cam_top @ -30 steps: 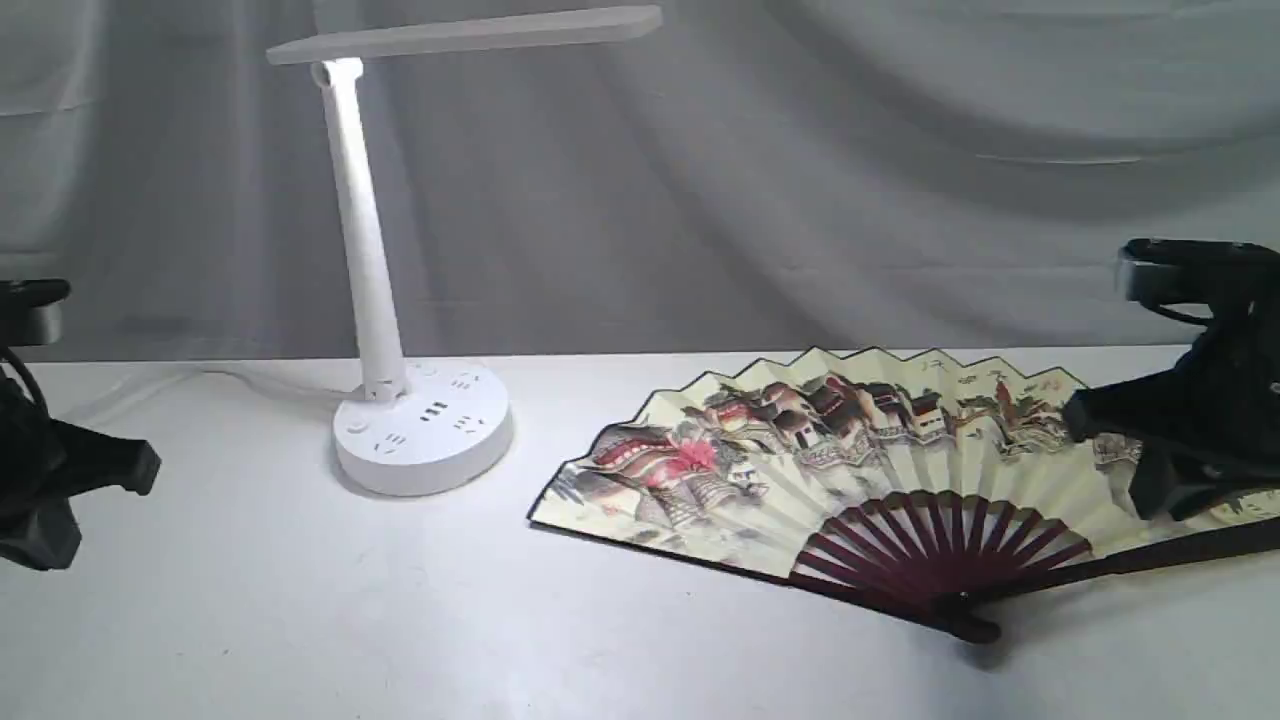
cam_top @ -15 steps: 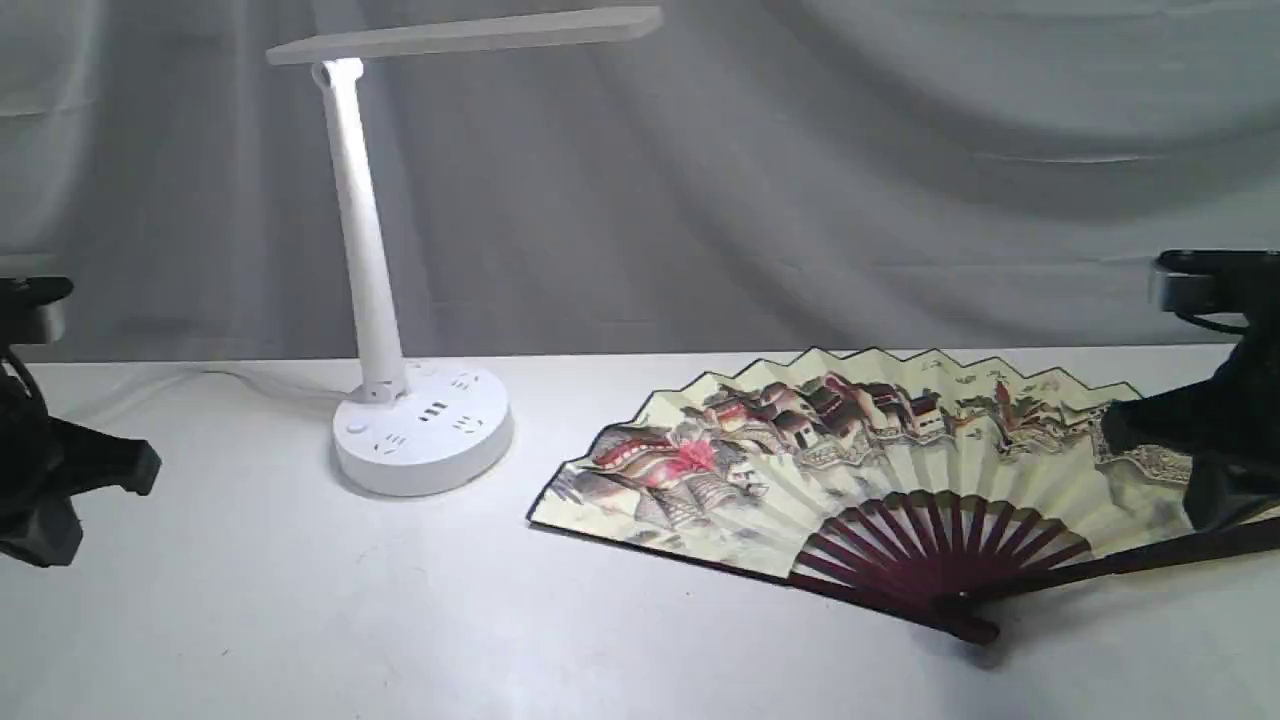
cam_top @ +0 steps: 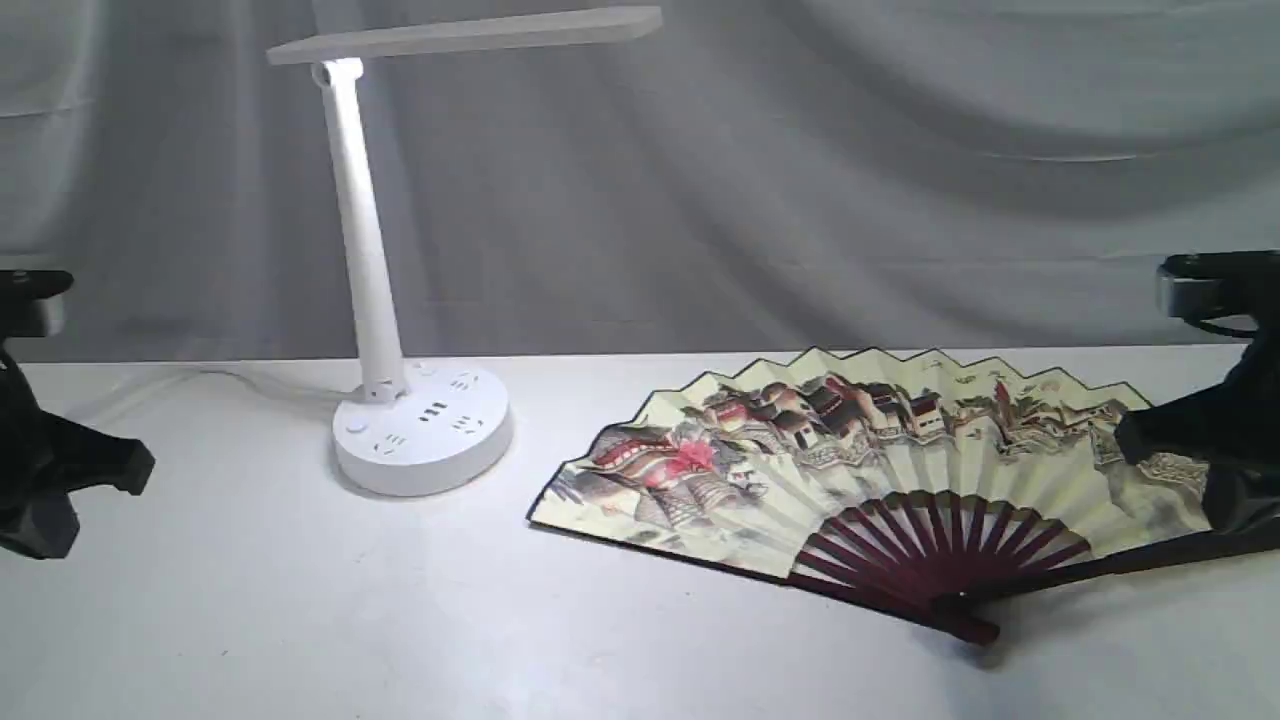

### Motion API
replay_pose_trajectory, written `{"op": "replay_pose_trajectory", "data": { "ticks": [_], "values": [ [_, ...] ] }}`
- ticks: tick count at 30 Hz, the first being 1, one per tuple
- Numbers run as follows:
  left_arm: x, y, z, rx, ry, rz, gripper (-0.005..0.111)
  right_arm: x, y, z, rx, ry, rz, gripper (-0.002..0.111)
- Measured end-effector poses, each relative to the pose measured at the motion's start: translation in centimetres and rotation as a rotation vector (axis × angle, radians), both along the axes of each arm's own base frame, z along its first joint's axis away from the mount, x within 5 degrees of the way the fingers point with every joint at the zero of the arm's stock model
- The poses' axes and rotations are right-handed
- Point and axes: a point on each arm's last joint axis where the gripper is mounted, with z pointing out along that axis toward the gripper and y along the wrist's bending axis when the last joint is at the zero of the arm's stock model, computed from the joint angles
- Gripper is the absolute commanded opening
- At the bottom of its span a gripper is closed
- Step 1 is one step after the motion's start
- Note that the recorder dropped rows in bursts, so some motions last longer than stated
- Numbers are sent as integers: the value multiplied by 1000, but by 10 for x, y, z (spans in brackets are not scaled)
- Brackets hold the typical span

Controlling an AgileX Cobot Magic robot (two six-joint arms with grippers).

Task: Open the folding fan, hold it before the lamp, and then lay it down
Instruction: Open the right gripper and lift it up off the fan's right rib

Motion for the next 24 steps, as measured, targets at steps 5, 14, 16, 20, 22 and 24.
{"op": "replay_pose_trajectory", "data": {
  "ticks": [5, 14, 16, 20, 22, 24],
  "values": [
    [-6, 0, 17, 2, -50, -2, 0, -2, 3, 8, -10, -42, 5, 0],
    [-13, -2, 30, -13, -92, -1, 0, -23, 11, 38, -44, -194, 15, 0],
    [-15, -2, 29, -11, -98, -6, 0, -25, 17, 45, -48, -216, 39, 0],
    [-25, -2, 29, -7, -129, -14, 0, -26, 40, 57, -51, -258, 112, 0],
    [-30, -2, 34, -5, -155, -15, 0, -27, 49, 62, -48, -274, 131, 0],
    [-34, -2, 42, -3, -189, -15, 0, -30, 50, 68, -50, -291, 128, 0]
  ]
}}
